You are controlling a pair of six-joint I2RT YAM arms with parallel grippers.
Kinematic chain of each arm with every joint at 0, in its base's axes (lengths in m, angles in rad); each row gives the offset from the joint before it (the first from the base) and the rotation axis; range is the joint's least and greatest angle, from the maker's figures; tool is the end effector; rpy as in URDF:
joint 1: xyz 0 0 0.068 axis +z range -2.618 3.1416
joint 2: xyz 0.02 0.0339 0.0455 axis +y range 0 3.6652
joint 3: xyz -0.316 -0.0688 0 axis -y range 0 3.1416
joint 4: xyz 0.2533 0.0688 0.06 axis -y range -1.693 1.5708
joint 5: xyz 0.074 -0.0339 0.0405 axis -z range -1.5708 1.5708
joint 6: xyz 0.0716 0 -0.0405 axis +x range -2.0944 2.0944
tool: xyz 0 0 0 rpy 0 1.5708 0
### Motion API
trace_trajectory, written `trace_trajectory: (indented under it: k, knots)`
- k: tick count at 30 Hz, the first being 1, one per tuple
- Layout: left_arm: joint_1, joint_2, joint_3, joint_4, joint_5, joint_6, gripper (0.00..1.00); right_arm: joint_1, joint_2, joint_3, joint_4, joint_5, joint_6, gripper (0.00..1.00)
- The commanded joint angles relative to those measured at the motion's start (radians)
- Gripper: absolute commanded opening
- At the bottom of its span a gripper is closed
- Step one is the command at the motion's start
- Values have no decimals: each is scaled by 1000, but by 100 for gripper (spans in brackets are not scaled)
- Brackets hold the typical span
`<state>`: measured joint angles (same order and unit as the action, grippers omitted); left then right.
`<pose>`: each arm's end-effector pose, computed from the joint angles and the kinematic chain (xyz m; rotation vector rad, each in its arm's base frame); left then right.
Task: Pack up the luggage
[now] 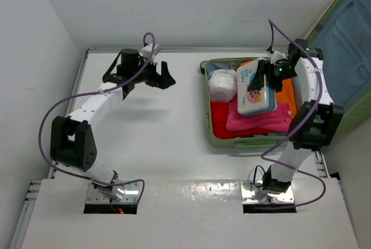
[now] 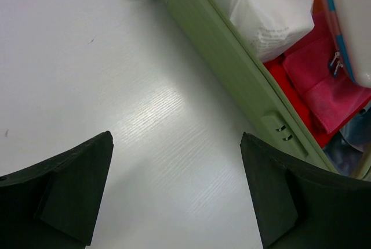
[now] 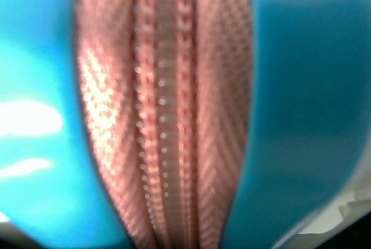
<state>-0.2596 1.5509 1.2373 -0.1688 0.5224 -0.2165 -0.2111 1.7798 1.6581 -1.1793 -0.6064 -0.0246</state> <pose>0.3713 -0.1356 0.3453 0.3773 2.0508 -0.8285 0.3798 -0.0397 0.3234 0.1372 2.6975 0.7953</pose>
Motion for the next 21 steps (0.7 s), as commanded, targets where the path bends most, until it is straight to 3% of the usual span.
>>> trace_trajectory:
  k: [1, 6, 7, 8, 10, 14, 21]
  knots:
    - [-7, -38, -15, 14, -30, 3, 93, -13, 46, 103, -15, -79, 47, 13]
    - [-17, -48, -15, 5, -41, 3, 93, -30, 99, 170, -33, 9, 75, 53]
    - [-26, -48, -15, 5, -51, 3, 93, -31, 90, 169, -25, 42, 78, 67]
    - [-26, -48, -15, 5, -51, 3, 93, -31, 83, 169, -19, 56, 84, 73]
    - [-26, -38, -6, 5, -51, 3, 93, -33, 56, 169, 7, 132, 94, 95]
    - [-36, -19, 17, 5, -51, 3, 93, -42, 49, 212, -3, 243, 94, 100]
    - [-46, -9, 27, 5, -71, 12, 93, -68, 102, 411, -134, 227, 83, 100]
